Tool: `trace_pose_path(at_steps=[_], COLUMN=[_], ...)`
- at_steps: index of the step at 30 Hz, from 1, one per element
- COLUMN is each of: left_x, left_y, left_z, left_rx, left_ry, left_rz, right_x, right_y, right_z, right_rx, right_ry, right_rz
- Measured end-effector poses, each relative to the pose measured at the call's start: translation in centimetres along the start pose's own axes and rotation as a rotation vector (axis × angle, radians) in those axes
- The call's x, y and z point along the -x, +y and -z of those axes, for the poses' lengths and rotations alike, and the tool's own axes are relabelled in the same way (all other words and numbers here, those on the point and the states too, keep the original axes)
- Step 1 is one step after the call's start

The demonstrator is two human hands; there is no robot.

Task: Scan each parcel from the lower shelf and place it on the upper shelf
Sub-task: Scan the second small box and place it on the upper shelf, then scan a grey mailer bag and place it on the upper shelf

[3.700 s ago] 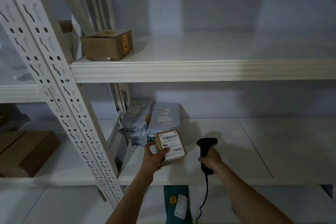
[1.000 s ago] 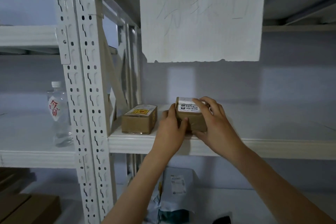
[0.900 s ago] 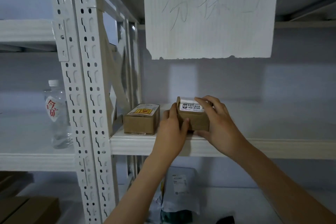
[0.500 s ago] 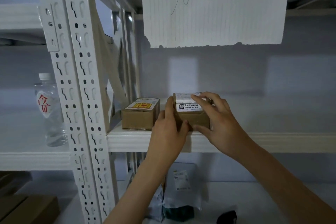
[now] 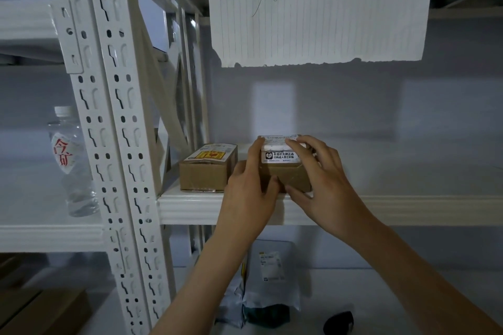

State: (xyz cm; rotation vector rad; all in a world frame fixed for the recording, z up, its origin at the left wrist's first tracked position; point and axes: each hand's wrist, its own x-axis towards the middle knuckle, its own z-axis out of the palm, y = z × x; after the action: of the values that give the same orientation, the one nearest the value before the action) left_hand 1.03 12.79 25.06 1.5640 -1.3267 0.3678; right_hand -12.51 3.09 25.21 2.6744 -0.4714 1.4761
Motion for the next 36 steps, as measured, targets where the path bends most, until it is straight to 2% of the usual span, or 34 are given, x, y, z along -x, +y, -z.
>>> trace_pose_path(at_steps=[4, 7, 11, 13, 15, 17, 19, 24, 26, 31, 36], left_x=[0.1, 0.4, 2.0, 3.3, 4.6, 6.0, 7.1, 8.3, 8.1, 7.4, 8.3], left_y=[0.3, 0.4, 1.6, 2.5, 2.9, 2.4, 1.4, -3.5, -5.5, -10.1, -17.0], left_z=[0.1, 0.3, 0.9, 1.4, 1.6, 1.2, 0.5, -2.2, -3.3, -6.2, -8.7], left_rx=[-0.007, -0.041, -0.134, -0.098, -0.054, -0.011, -0.018, -0.124, -0.121, -0.132, -0.199], left_ry=[0.017, 0.038, 0.078, 0.111, 0.101, 0.007, -0.113, -0.356, -0.404, -0.503, -0.453], left_rz=[0.012, 0.002, -0.145, -0.198, -0.204, -0.175, -0.112, 0.001, 0.06, 0.255, 0.579], right_x=[0.0, 0.1, 0.4, 1.2, 2.3, 3.4, 4.4, 6.5, 6.9, 7.0, 8.2], right_y=[-0.2, -0.7, -2.1, -3.2, -4.2, -4.8, -4.6, -3.1, -2.5, 0.5, 4.5], right_z=[0.0, 0.3, 1.5, 2.4, 3.1, 3.1, 2.4, -1.4, -3.4, -9.7, -16.5], right_rx=[-0.001, 0.04, 0.006, -0.032, -0.11, -0.174, -0.144, -0.042, -0.083, -0.17, -0.344], right_ry=[-0.019, 0.044, 0.219, 0.223, 0.09, -0.14, -0.341, -0.72, -0.784, -0.795, -0.795], right_rz=[-0.017, -0.029, -0.091, -0.059, -0.068, -0.159, -0.226, -0.313, -0.371, -0.501, -0.831])
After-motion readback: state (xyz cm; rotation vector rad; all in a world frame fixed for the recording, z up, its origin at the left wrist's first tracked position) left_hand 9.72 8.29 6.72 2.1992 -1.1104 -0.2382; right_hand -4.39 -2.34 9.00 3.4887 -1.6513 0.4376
